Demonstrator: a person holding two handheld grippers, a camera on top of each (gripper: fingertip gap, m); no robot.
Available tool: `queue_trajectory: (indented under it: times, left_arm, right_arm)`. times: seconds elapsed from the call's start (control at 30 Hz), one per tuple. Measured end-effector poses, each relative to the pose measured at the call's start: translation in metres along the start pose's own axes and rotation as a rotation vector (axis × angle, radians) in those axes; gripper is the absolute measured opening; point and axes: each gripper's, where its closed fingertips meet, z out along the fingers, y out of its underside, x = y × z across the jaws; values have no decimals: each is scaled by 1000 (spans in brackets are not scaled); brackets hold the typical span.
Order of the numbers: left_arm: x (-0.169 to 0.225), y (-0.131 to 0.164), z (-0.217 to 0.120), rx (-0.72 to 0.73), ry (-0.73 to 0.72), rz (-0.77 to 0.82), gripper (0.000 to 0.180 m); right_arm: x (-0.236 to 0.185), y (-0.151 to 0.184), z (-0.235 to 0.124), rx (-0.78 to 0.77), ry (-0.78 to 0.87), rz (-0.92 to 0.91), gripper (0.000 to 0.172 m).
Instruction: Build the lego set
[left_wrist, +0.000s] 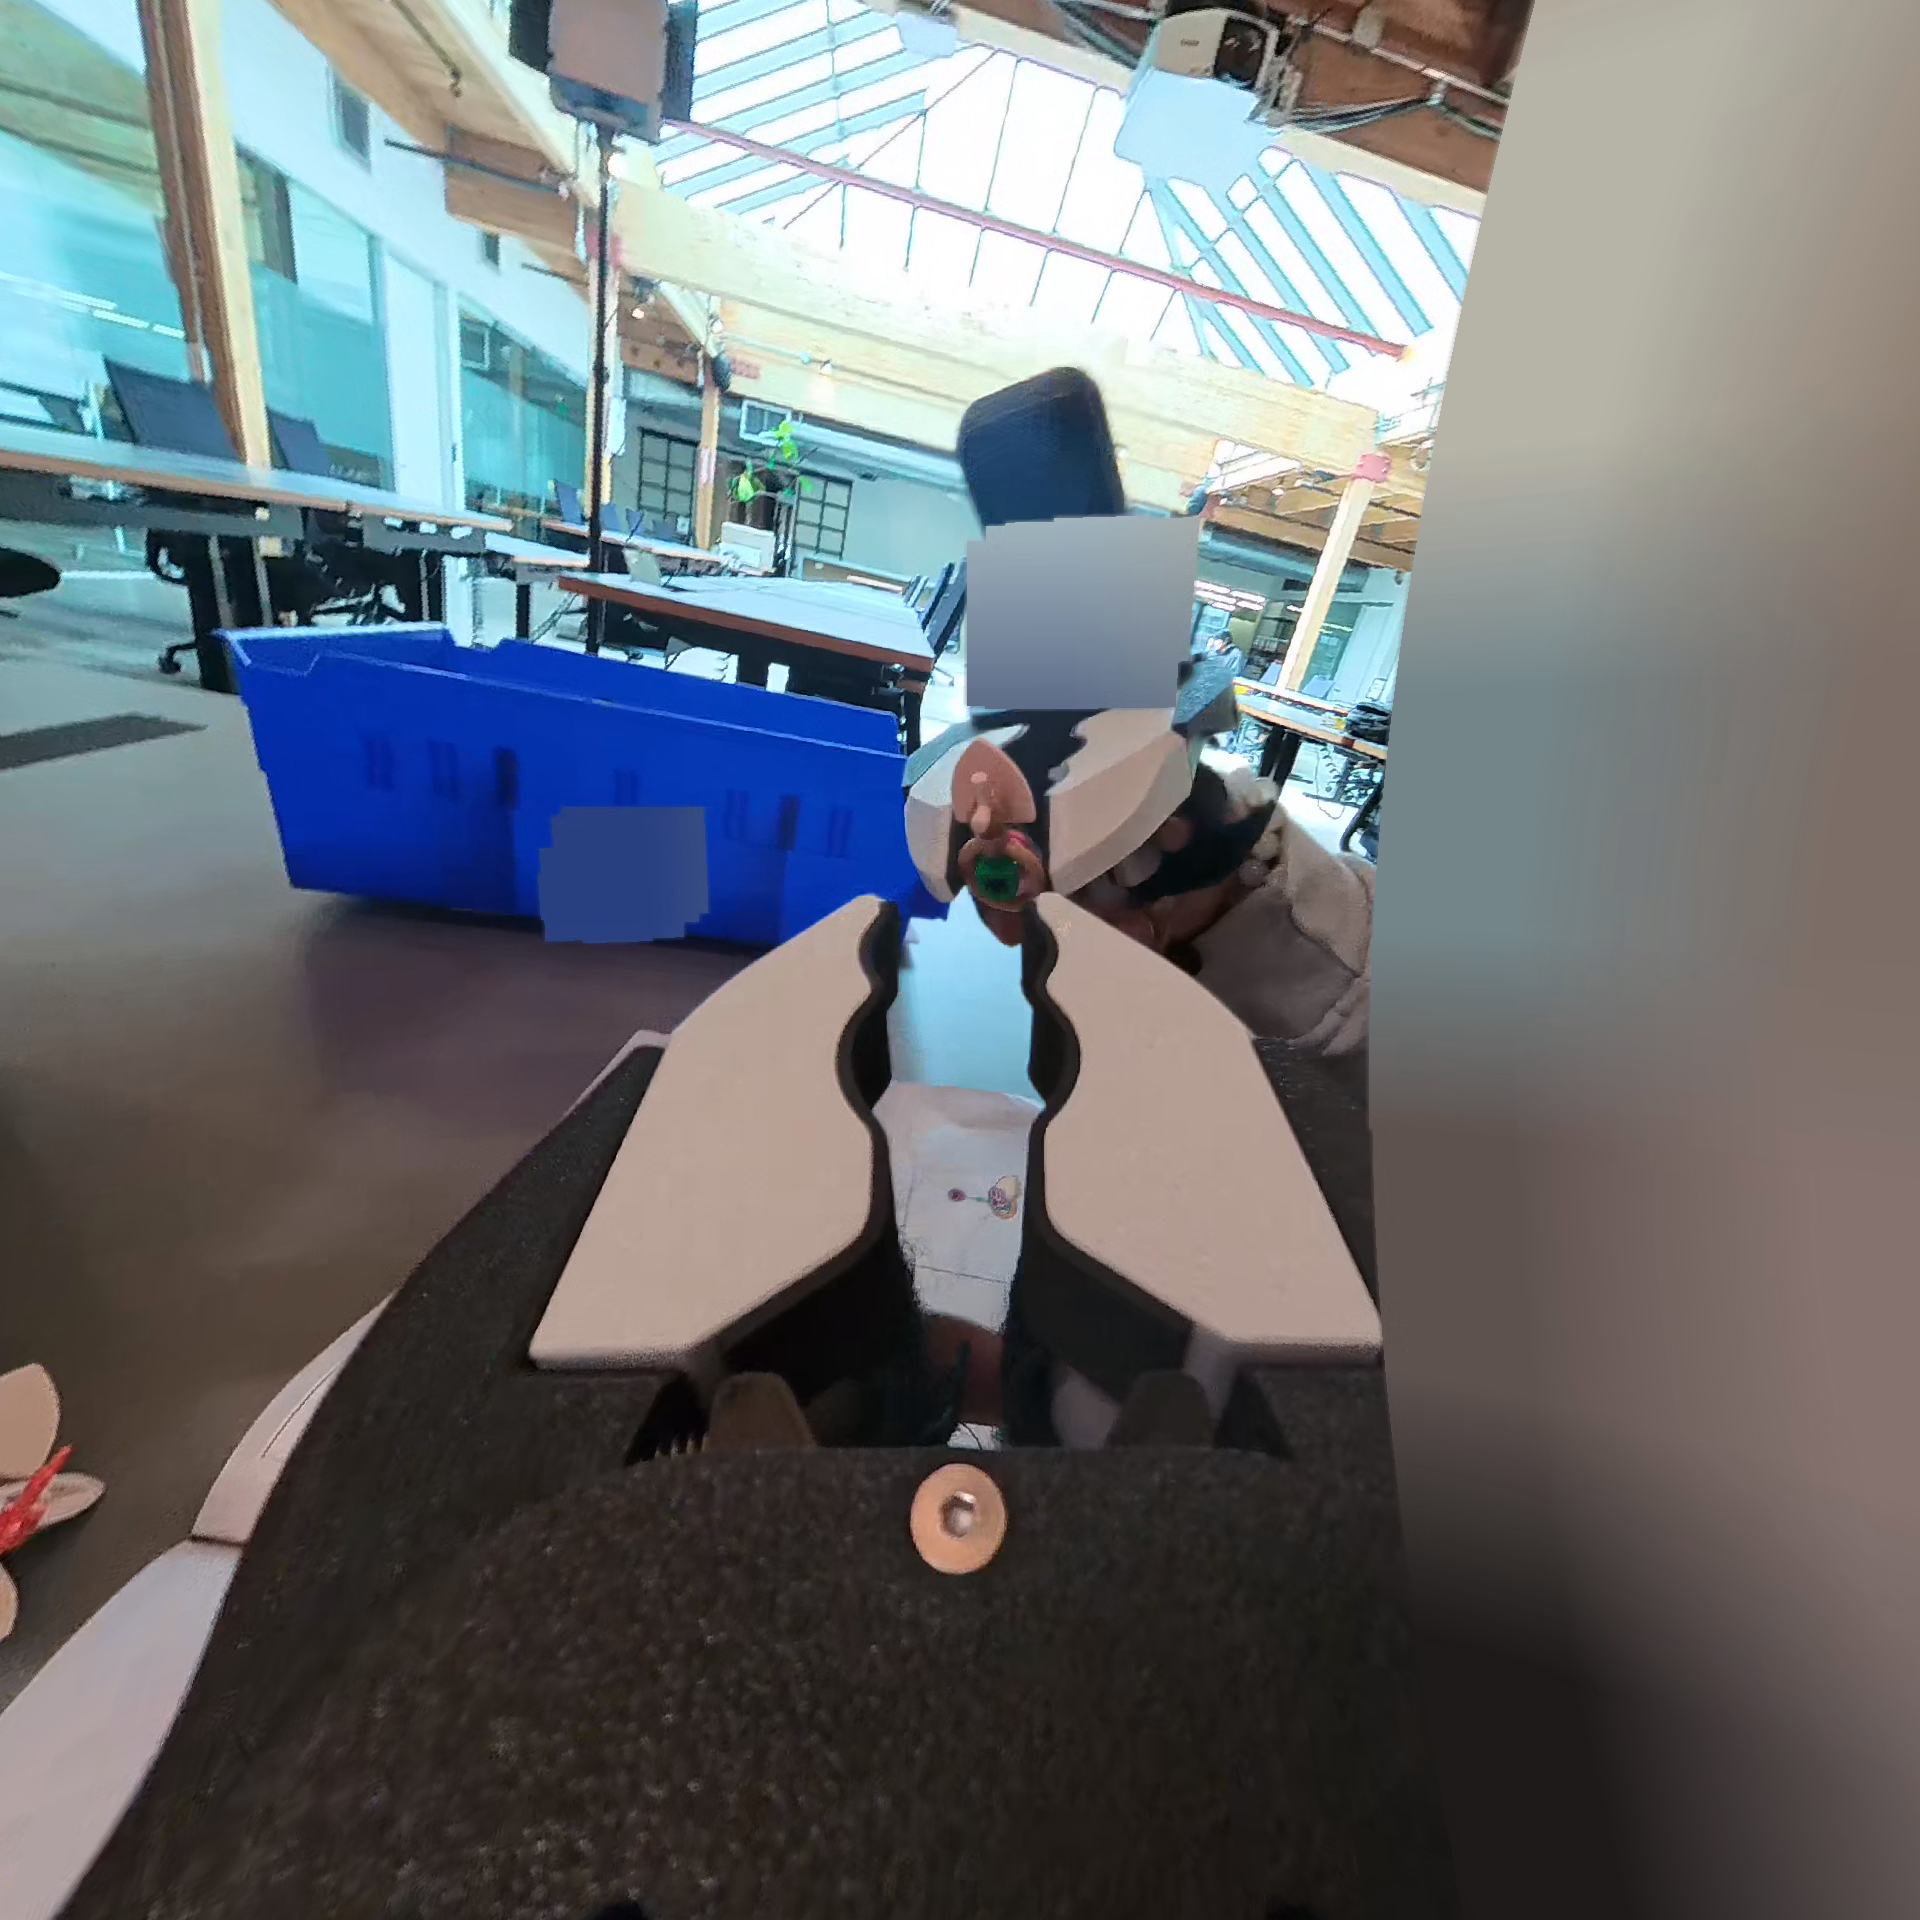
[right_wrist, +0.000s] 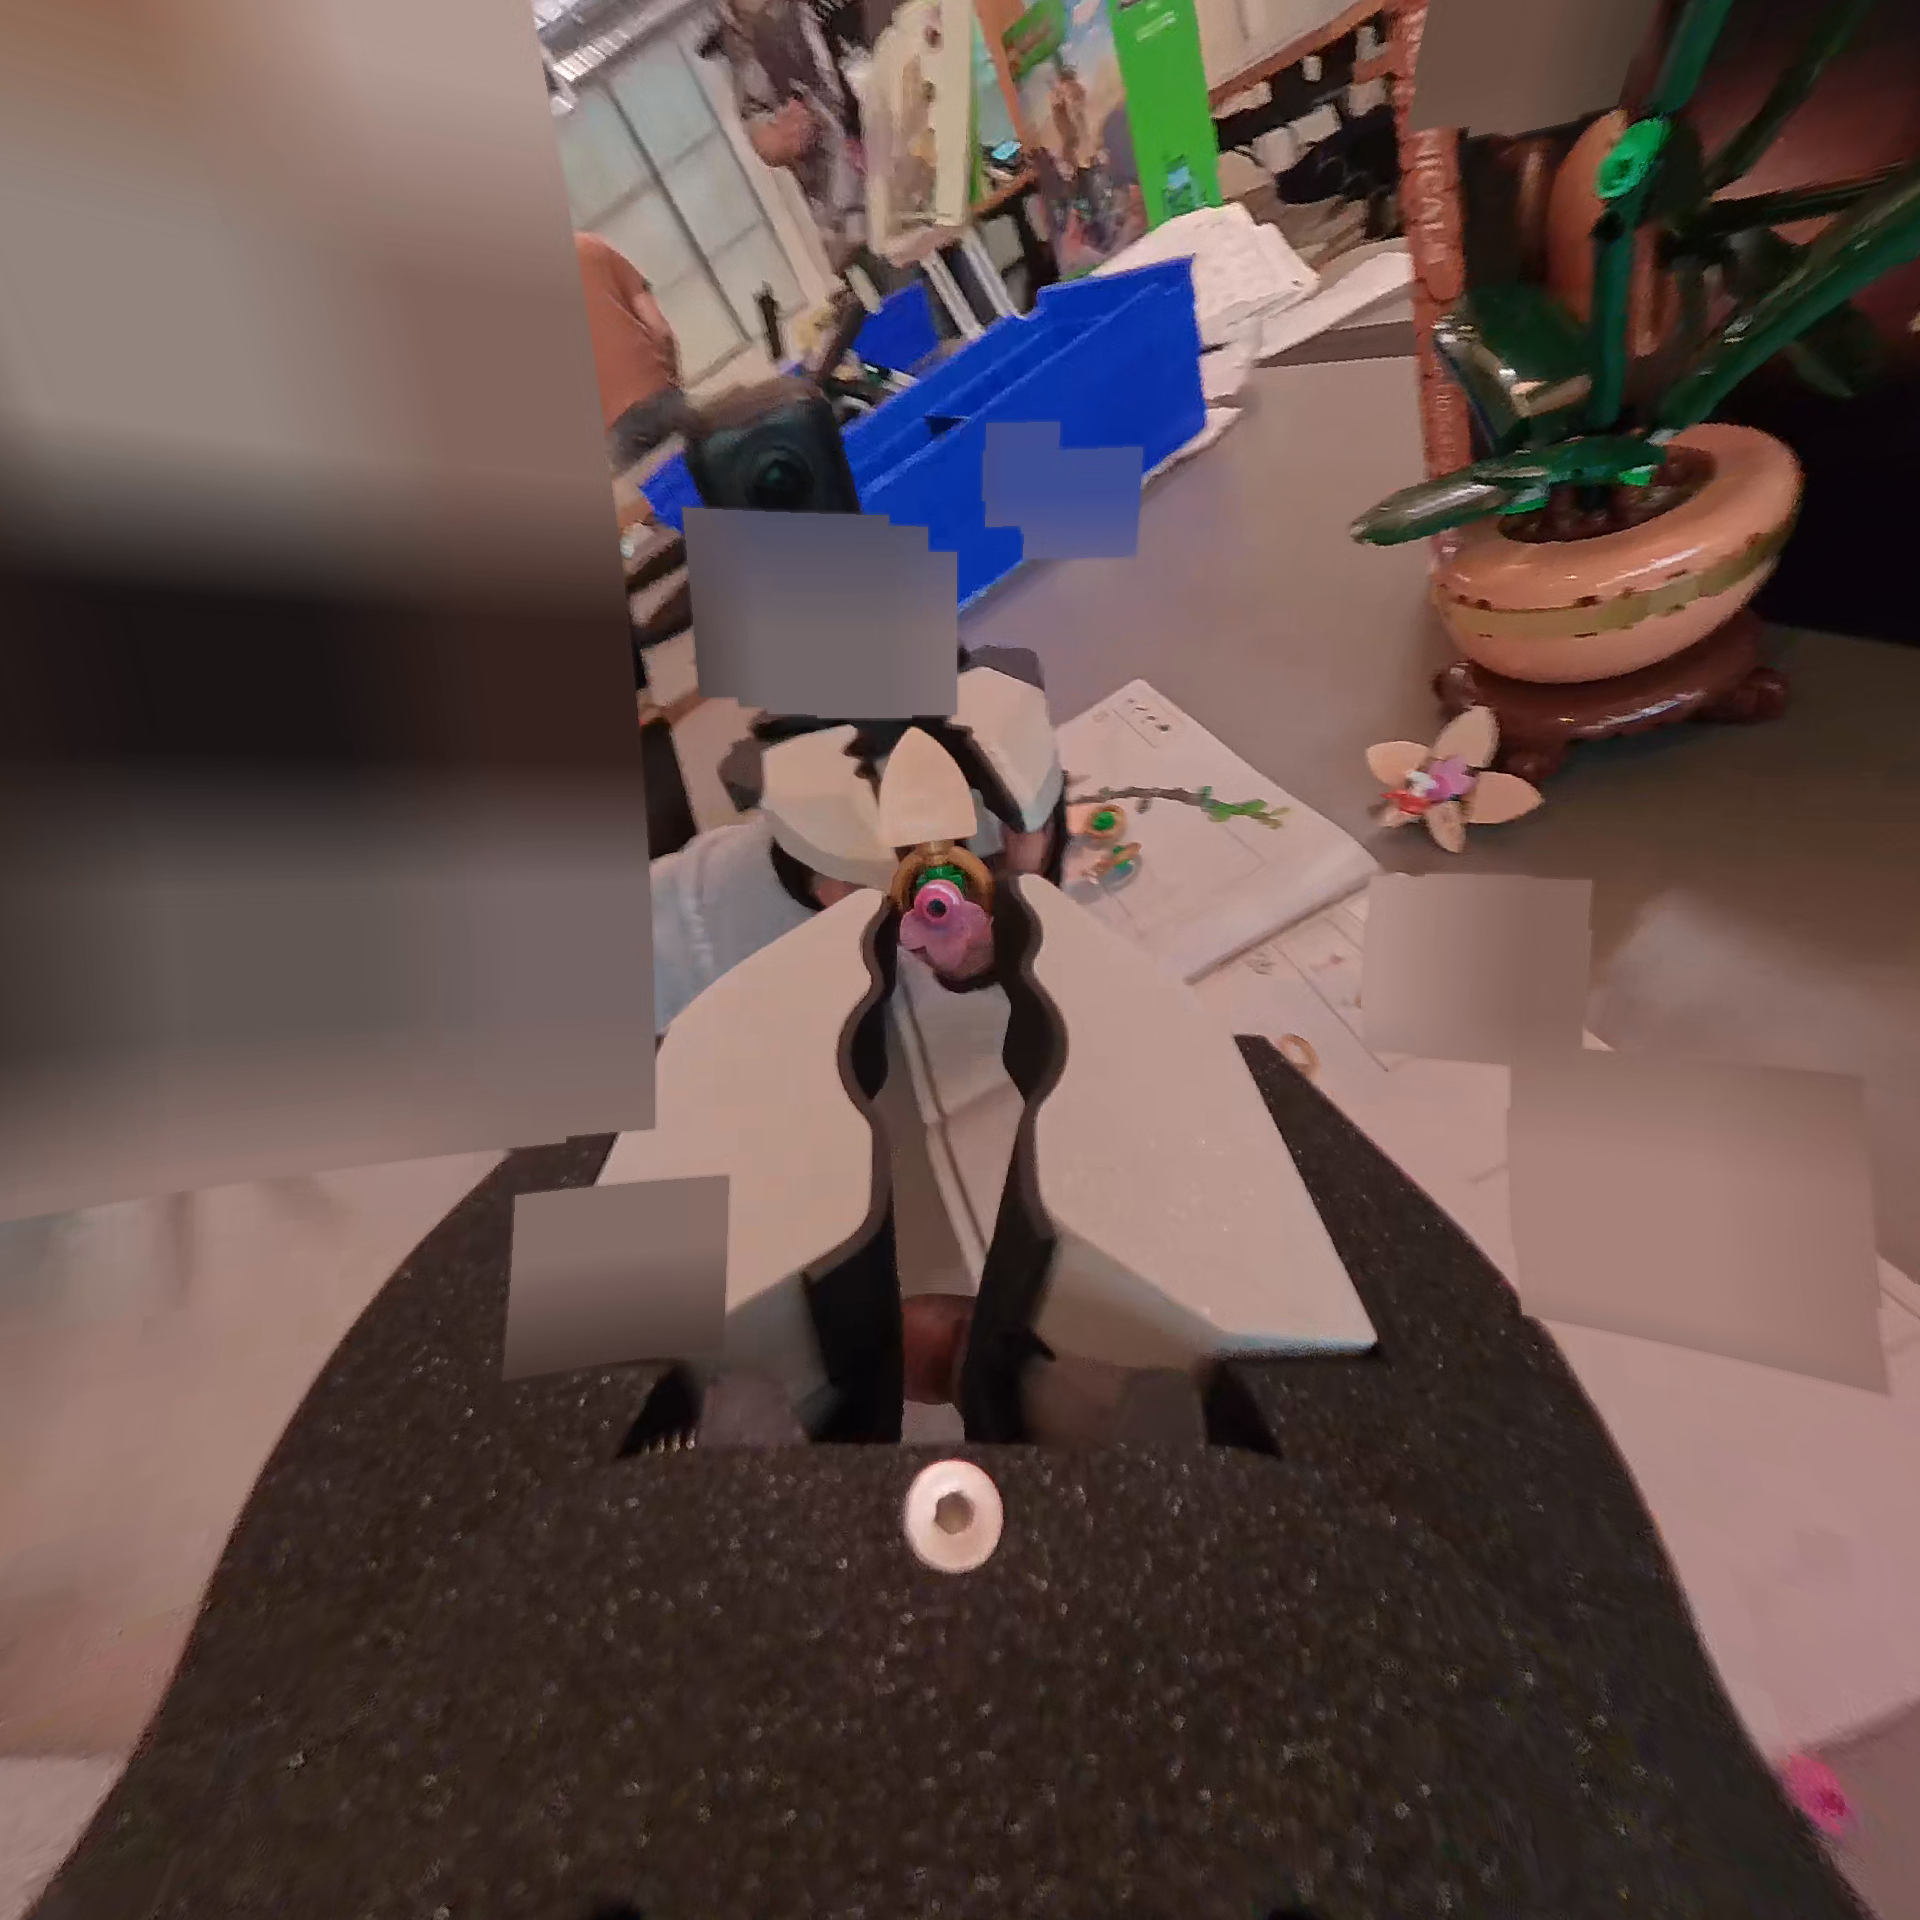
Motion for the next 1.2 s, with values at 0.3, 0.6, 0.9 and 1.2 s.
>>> queue_trajectory:
  times: [0.3,0.6,0.9,1.2]
  left_arm:
    - [-8,5,-1,-32,-44,19,23]
    - [3,33,10,-216,19,-32,28]
    - [23,20,-8,-152,-1,-30,35]
    - [-42,-43,-131,-634,-373,321,34]
  right_arm:
    - [22,17,-11,-127,258,-188,17]
    - [19,20,-14,-163,413,-433,17]
    - [7,20,-2,-288,541,-727,17]
    - [19,50,39,-498,327,-542,17]
